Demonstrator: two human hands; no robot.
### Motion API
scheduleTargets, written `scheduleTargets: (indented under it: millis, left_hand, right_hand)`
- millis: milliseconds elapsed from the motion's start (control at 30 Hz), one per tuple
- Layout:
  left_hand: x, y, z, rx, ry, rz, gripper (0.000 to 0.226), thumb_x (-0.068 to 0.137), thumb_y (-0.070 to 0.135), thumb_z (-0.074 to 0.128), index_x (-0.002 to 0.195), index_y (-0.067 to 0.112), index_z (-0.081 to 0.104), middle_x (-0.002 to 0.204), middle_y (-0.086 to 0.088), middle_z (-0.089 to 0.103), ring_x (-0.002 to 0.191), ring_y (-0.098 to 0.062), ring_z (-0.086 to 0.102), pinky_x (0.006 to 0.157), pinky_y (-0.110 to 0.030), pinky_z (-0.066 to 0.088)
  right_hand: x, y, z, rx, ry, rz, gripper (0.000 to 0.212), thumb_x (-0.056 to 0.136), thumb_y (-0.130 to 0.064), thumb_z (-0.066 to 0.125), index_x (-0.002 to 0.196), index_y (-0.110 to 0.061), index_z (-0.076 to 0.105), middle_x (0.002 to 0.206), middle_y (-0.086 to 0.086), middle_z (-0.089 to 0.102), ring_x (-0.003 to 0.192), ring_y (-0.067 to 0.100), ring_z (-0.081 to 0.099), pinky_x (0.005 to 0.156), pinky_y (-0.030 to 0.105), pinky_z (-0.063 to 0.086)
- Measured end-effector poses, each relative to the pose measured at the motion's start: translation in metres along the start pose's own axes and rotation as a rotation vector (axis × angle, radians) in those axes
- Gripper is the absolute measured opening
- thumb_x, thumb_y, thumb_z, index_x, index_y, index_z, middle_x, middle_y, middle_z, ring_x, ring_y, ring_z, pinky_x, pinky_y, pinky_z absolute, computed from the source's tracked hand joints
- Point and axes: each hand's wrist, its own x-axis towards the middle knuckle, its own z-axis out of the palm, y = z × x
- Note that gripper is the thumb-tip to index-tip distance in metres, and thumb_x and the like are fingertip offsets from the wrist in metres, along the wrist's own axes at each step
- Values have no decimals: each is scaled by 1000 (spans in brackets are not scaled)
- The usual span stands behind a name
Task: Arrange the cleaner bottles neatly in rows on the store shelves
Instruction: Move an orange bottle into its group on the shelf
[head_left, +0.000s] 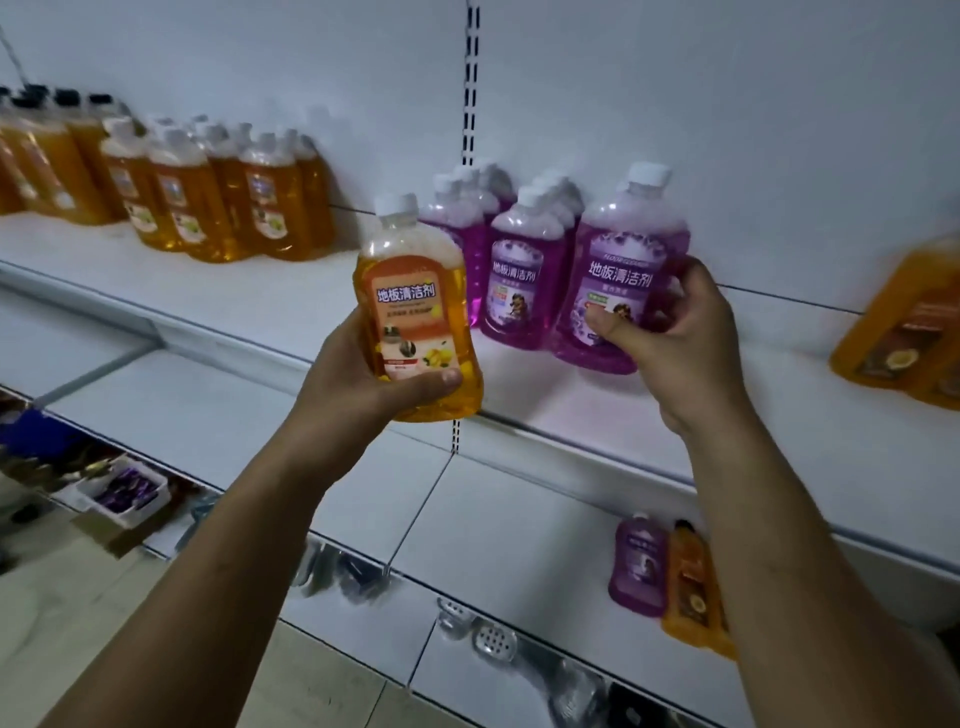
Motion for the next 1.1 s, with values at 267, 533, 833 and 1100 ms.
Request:
scheduleTargets:
  millis: [267,533,833,1100]
  left_hand:
    - [37,-14,7,45,-68,-19,70,67,34,88,131,32,60,115,14,77,107,-11,75,83,-27,64]
    - [54,-25,-2,3,-105,-52,67,63,32,87,125,32,62,111,15,78,105,-10,76,77,-22,63]
    - [58,-24,-12,48,-127,-46,66,62,37,86,123,37,59,107,27,75,102,1,73,68,-13,59]
    - [49,-18,-34,61,-39,-7,78,64,38,87,134,39,52,116,25,73,107,-1,72,72,-18,60]
  right_hand:
    - [26,39,8,-134,71,-34,73,72,-15,95,129,-34,53,112,-14,69,99,3,69,83,36,63]
    - [32,46,12,-167,94,-49,78,79,-13,91,143,-29,50,120,-19,63,108,5,66,83,29,62]
    - [25,47,11,-188,64,-30,86,82,-14,88,153,-34,42,125,-21,59,101,-12,63,72,10,55]
    - [-1,10,16,-419,241,-396,59,87,-25,83,136,-11,54,131,8,58,116,15,58,101,18,48]
